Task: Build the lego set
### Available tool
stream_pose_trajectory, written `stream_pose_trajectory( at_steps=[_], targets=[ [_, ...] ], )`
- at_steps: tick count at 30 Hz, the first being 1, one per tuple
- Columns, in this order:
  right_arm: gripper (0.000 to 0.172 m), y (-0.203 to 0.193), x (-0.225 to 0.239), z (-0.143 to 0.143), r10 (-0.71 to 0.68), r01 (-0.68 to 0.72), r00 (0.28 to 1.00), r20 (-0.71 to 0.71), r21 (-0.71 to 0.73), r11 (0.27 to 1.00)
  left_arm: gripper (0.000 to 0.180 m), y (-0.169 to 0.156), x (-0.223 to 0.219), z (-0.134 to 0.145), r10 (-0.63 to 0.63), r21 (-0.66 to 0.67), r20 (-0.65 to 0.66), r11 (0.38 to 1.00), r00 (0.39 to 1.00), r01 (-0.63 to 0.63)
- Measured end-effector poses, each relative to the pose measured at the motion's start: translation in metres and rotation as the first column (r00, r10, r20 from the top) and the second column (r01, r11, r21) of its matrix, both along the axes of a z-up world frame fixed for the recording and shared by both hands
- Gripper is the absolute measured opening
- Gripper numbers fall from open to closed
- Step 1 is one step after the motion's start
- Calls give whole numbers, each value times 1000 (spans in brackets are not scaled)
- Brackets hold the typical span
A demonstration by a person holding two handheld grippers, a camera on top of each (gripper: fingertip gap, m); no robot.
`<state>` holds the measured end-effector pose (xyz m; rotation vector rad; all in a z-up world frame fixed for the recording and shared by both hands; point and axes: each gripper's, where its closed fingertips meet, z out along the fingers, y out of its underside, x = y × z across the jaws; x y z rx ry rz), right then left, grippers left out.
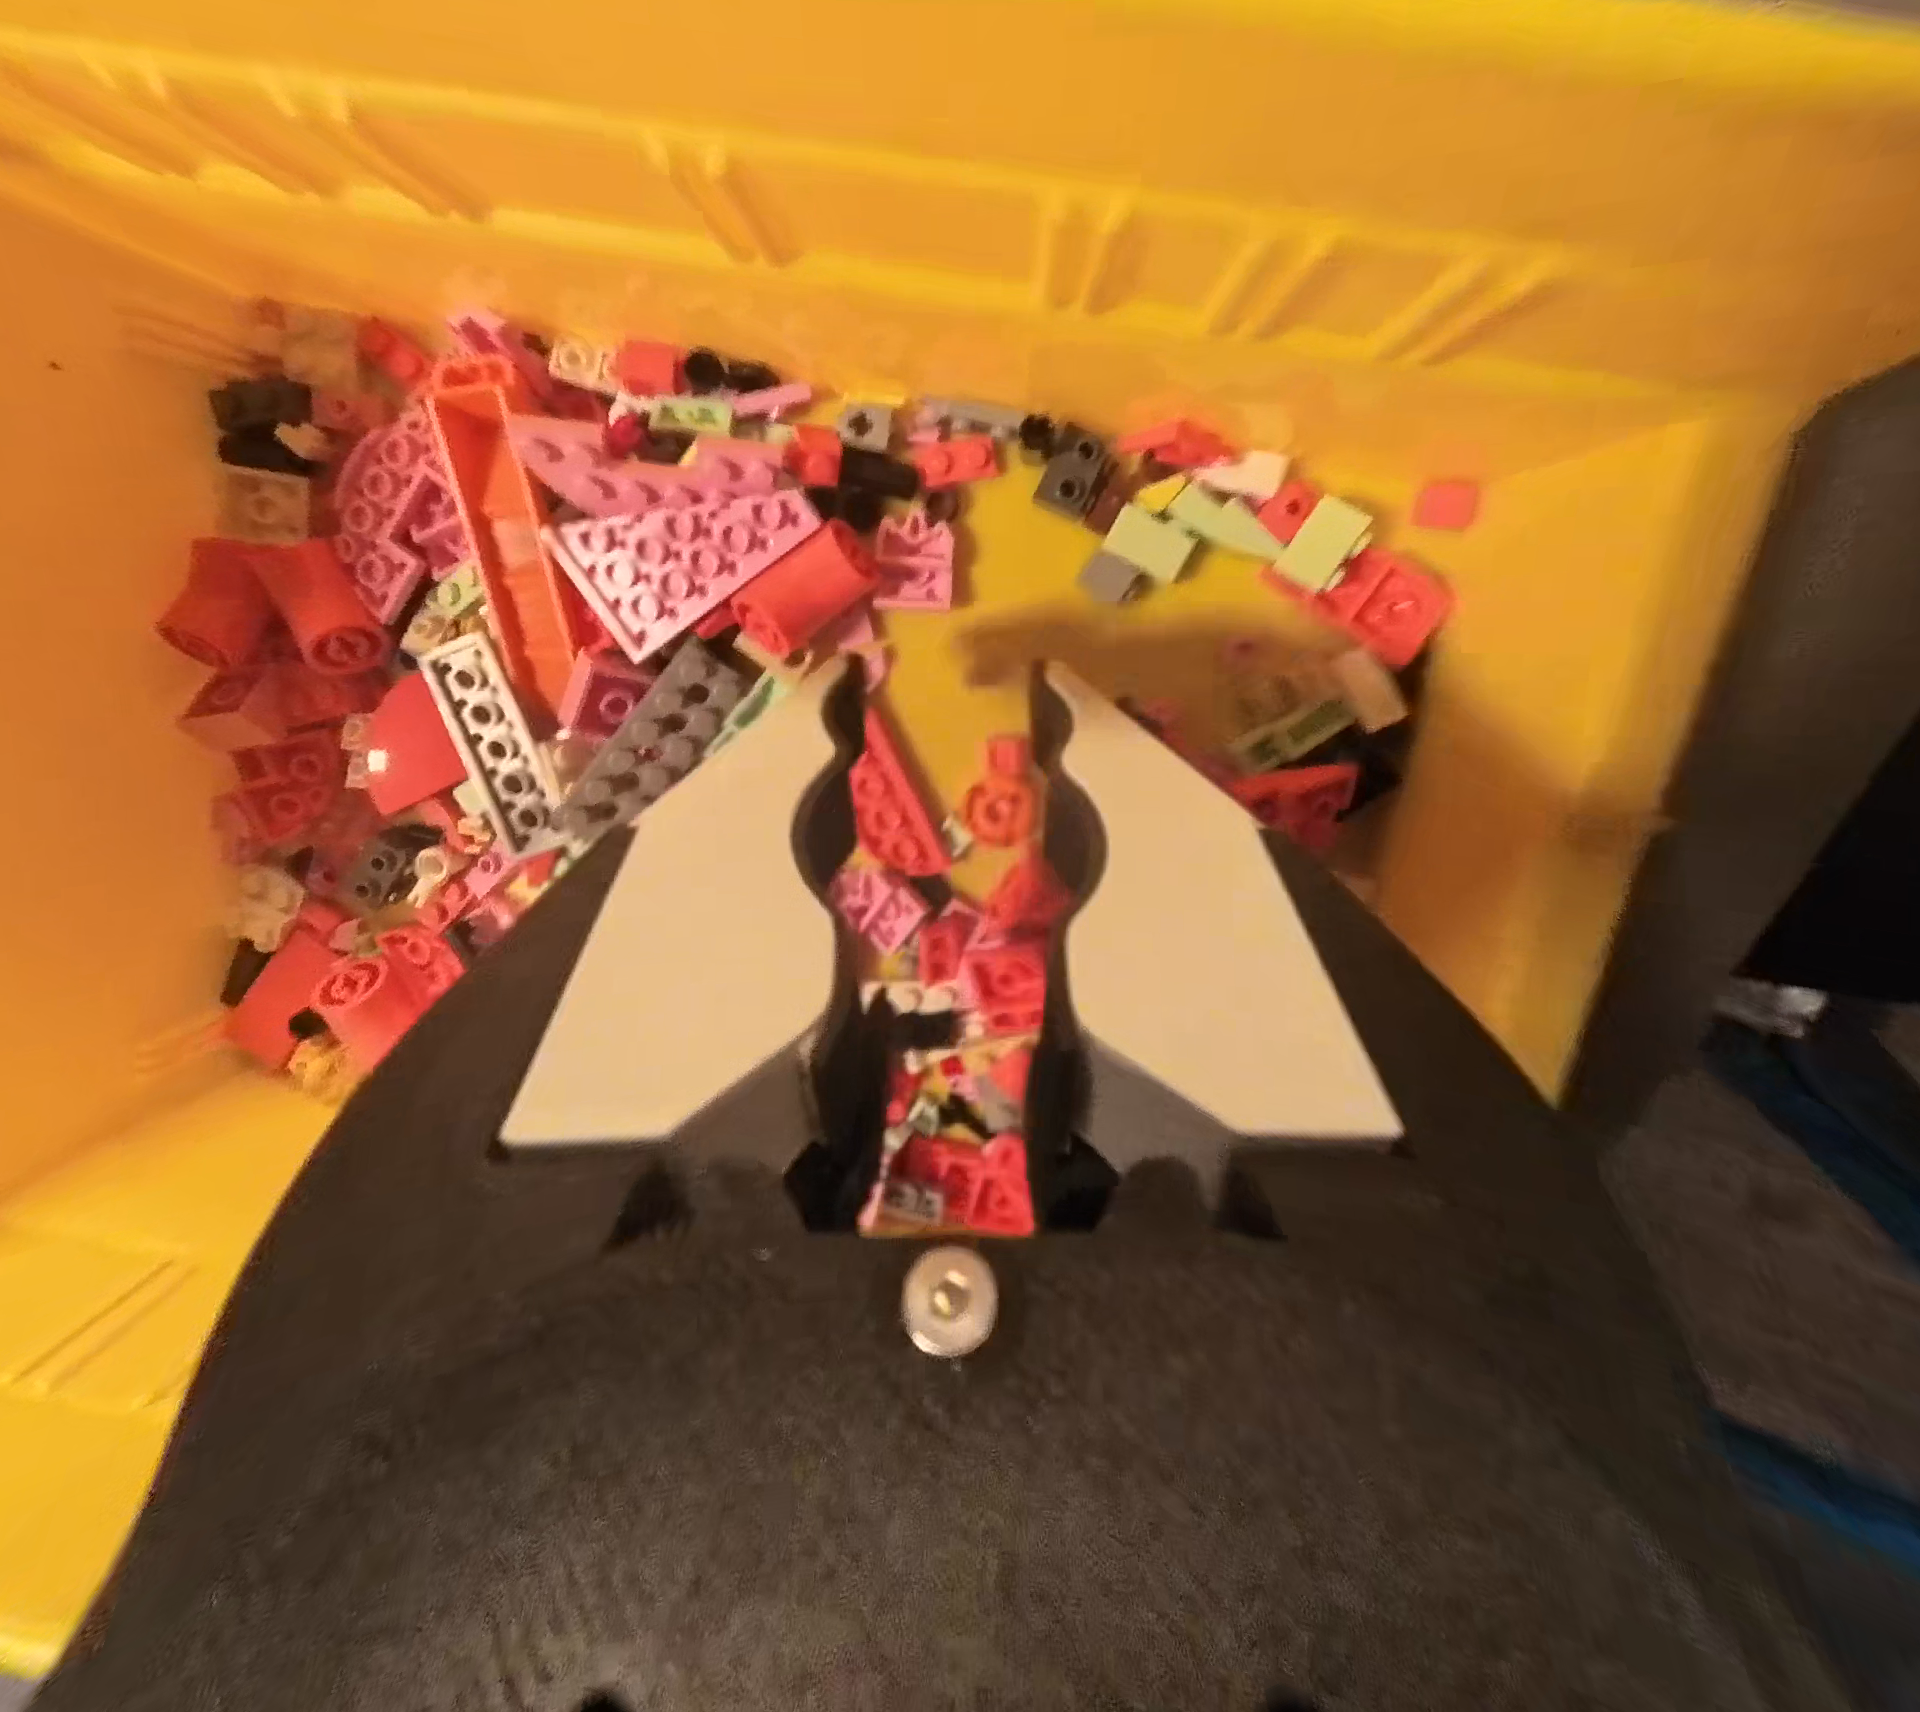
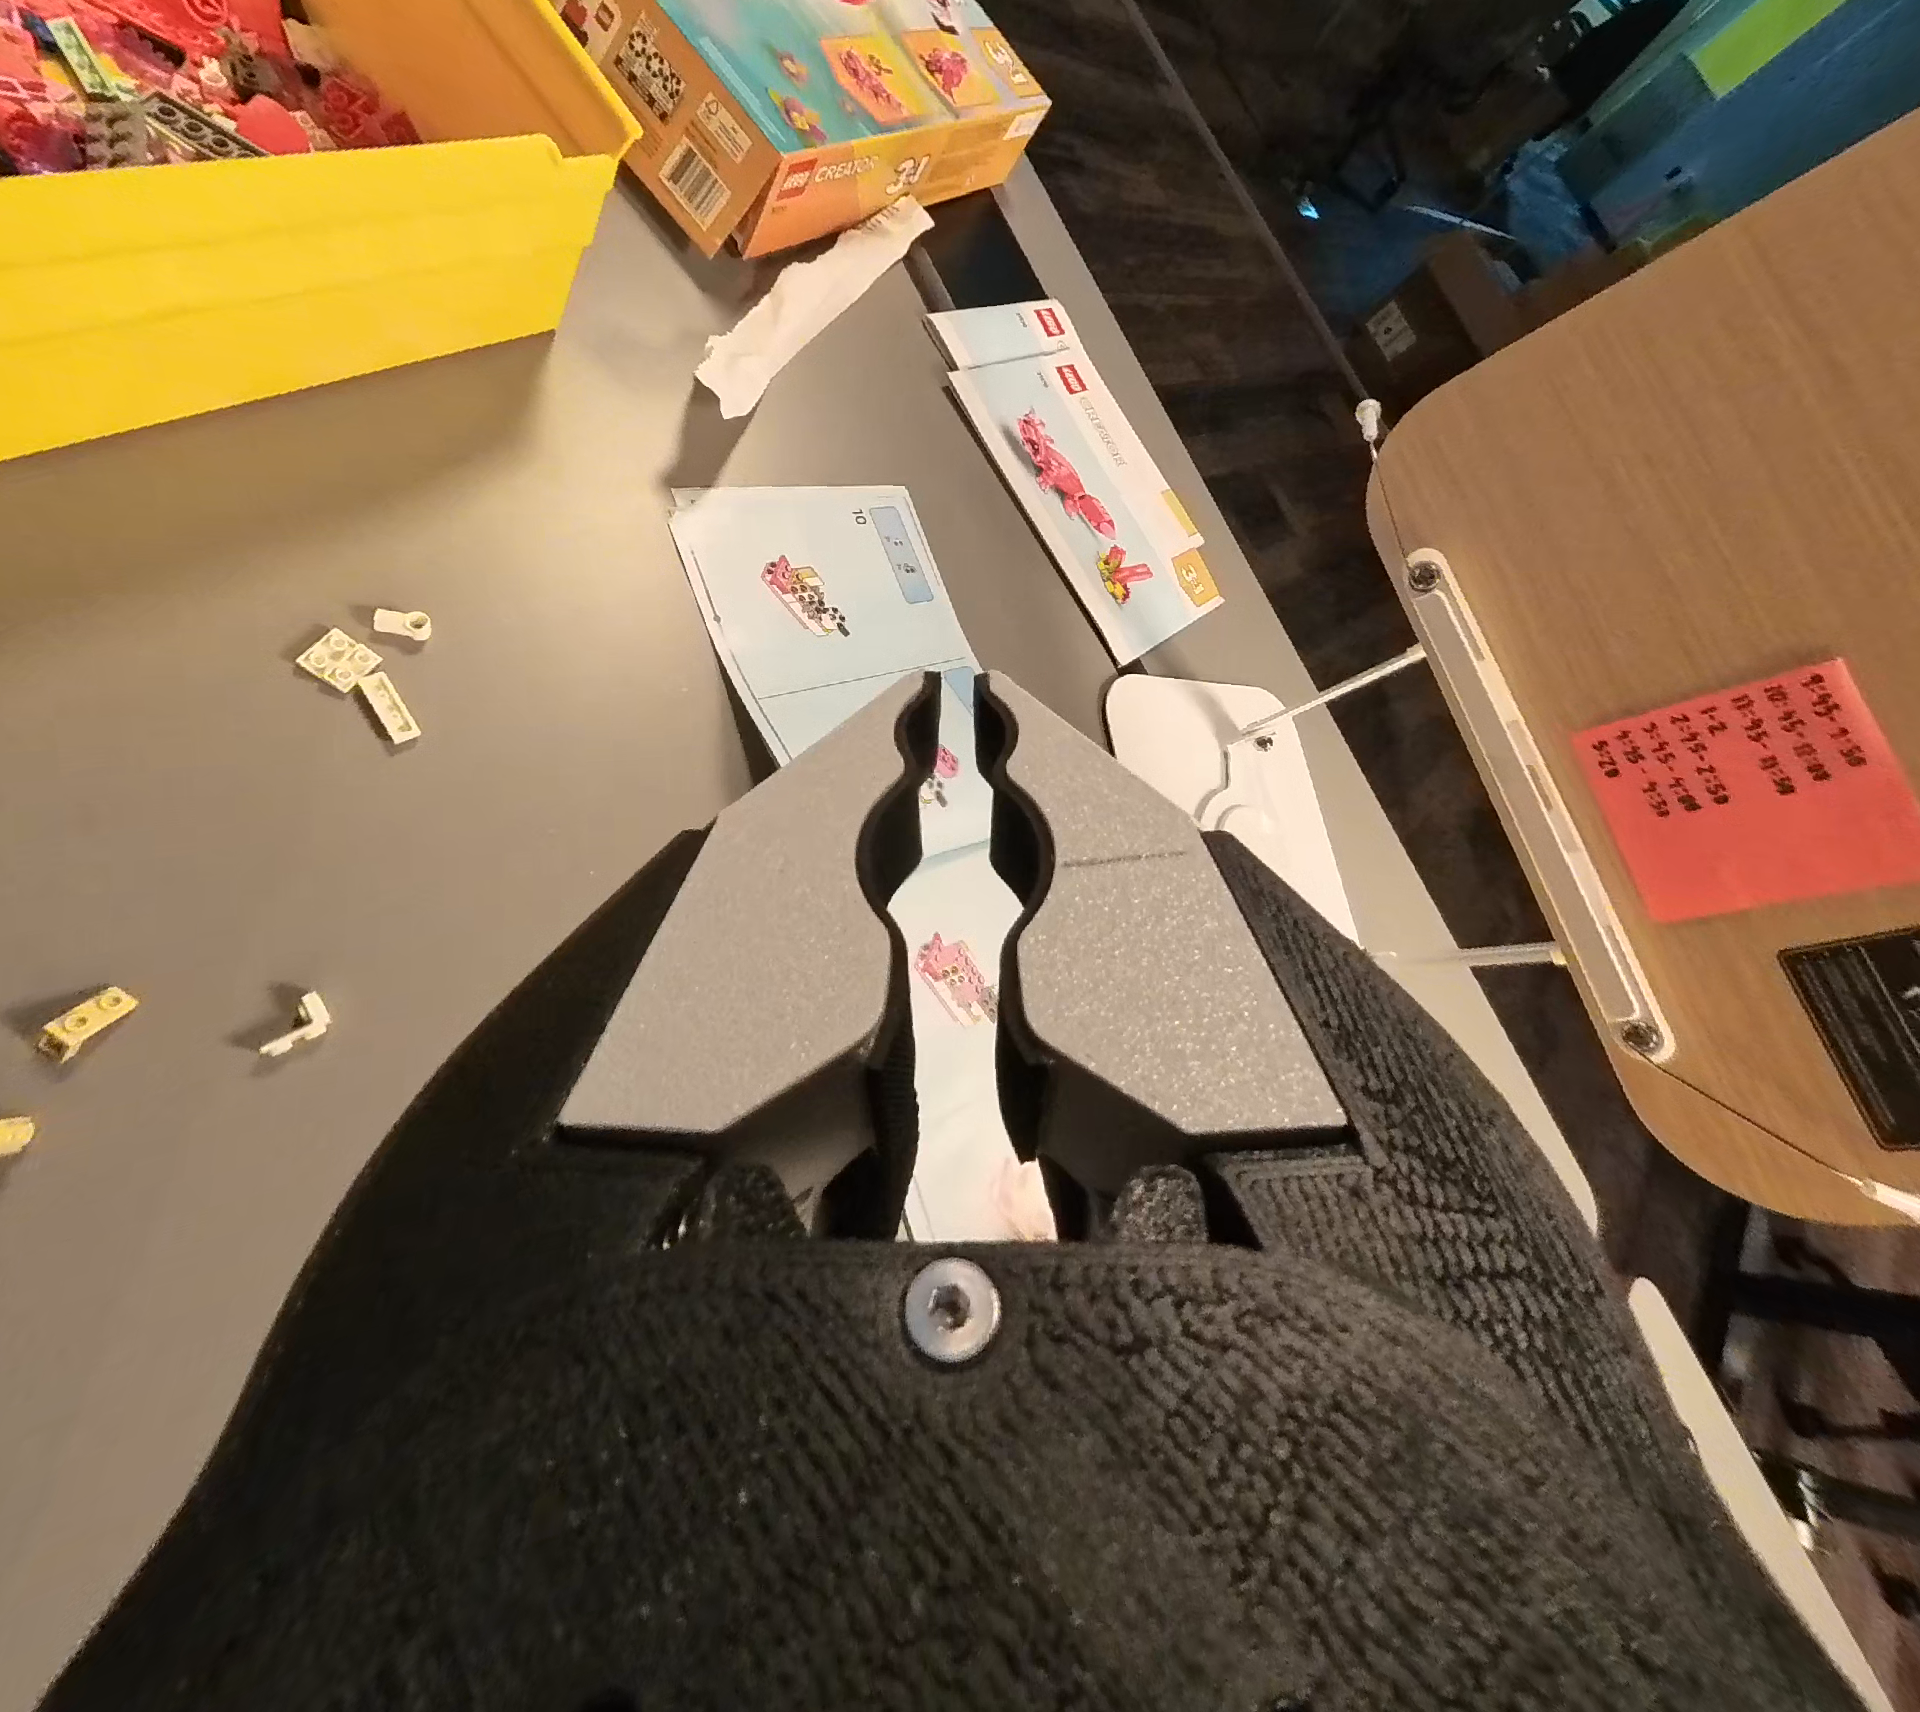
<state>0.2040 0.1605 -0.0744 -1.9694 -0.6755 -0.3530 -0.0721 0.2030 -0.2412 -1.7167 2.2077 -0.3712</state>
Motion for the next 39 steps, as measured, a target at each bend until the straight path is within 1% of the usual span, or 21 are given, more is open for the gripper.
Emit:
stream_pose_trajectory(
  at_steps=[2,4,8,11,12,13,15,19,20,21,23,24,25,27,29,30,32,35,36,37,39],
  targets=[
    [4,1,-1,-1,5,-5,1000,1,-2,1000,37,-18,9,9,-35,-64,60,997,998,39],
    [4,1,-3,-1,9,-9,1000,3,-5,1000,39,-35,14,10,-88,-87,79,992,993,95],
    [4,2,-5,-2,14,-14,1000,7,-10,1000,36,-55,16,-5,-181,-66,12,981,983,181],
    [4,2,-6,-2,18,-18,1000,8,-7,1000,29,-61,17,-11,-195,-102,-3,976,981,193],
    [4,2,-6,-1,19,-19,1000,8,-7,1000,28,-61,16,-12,-192,-109,-10,976,981,190],
    [4,2,-6,-1,19,-19,1000,8,-7,1000,22,-59,14,-14,-188,-111,-24,977,982,184],
    [4,2,-6,-2,20,-20,1000,9,-9,1000,0,-50,12,-15,-166,-84,-39,983,985,162],
    [4,2,-7,-3,20,-20,1000,8,-12,1000,0,-21,2,-15,-51,12,-84,999,995,52],
    [4,3,-7,-3,22,-22,1000,8,-12,1000,0,-19,0,-14,-39,8,-82,999,996,39],
    [4,3,-8,-3,23,-23,1000,7,-11,1000,8,-25,0,-12,-49,-45,-60,998,997,46],
    [4,3,-9,-3,26,-26,1000,8,-13,1000,29,-49,3,-4,-82,-202,-1,976,997,80],
    [4,3,-9,-3,27,-27,1000,9,-14,1000,41,-54,4,-3,-81,-232,6,969,997,80],
    [4,4,-9,-4,28,-28,1000,10,-16,999,51,-56,3,-5,-83,-232,-9,970,996,79],
    [4,4,-10,-5,31,-31,999,11,-20,999,64,-51,1,-14,-95,-168,-51,982,994,85],
    [4,5,-11,-5,34,-34,999,13,-21,999,69,-47,2,-20,-102,-107,-71,990,992,94],
    [5,5,-12,-5,35,-35,999,14,-22,999,70,-47,5,-20,-102,-100,-64,990,993,95],
    [4,5,-12,-5,36,-36,999,13,-22,999,70,-39,6,-20,-80,-51,-69,996,994,76],
    [4,5,-12,-5,38,-38,999,12,-21,999,44,-9,5,-15,29,79,-48,997,998,-25],
    [5,5,-12,-5,39,-38,999,11,-21,999,42,-3,1,-15,50,100,-52,994,997,-45],
    [4,5,-12,-5,39,-39,999,10,-20,999,41,-3,-2,-13,53,85,-48,995,997,-49],
    [4,5,-13,-6,41,-41,999,8,-21,999,36,-24,-3,-8,-7,-48,-21,999,1000,6]
  ],
)
